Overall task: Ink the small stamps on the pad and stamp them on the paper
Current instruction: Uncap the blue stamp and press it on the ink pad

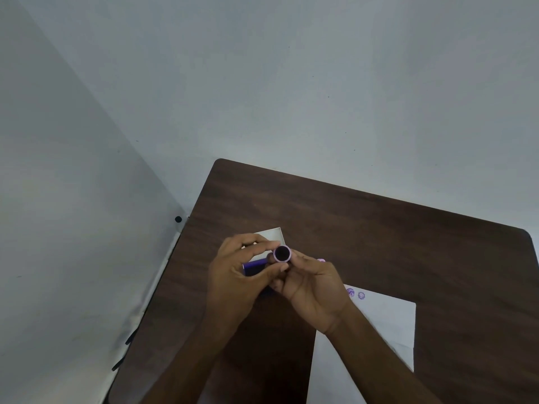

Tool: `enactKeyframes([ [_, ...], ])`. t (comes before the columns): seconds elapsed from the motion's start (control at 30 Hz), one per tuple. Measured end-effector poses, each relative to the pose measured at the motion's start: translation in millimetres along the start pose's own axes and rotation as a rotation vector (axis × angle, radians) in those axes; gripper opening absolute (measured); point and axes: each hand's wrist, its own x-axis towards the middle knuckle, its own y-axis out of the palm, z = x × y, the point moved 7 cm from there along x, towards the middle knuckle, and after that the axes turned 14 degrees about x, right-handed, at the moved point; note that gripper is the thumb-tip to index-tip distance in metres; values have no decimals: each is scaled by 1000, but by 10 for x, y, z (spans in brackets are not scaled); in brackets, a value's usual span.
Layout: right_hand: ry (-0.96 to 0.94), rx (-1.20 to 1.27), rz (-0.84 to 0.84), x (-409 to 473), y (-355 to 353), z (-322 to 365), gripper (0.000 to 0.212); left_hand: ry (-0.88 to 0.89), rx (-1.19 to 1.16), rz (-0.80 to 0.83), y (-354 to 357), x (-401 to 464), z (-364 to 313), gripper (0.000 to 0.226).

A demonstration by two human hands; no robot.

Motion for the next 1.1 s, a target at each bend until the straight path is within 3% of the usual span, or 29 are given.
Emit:
enactKeyframes([
  [0.37, 21, 89, -5, -19, 33, -60, 42, -29, -21, -1, -6, 11, -33, 60],
  [0.53, -4, 49, 2, -29, 25, -45, 45, 94, -25, -7, -34, 15, -149, 43],
  [0.67, -24, 19, 39, -17, 25, -26, 55, 150, -36, -46, -47, 4, -168, 43],
  [0.8, -6, 32, 46, -11, 33, -48, 48, 134, -35, -57, -60, -1, -144, 41],
  [0.97, 38, 114, 44, 1, 43, -99, 44, 49, 4, -14, -7, 6, -84, 54],
  [1.1, 68, 163, 21, 25, 6, -134, 40, 98, -13, -35, -51, 11, -157, 51],
])
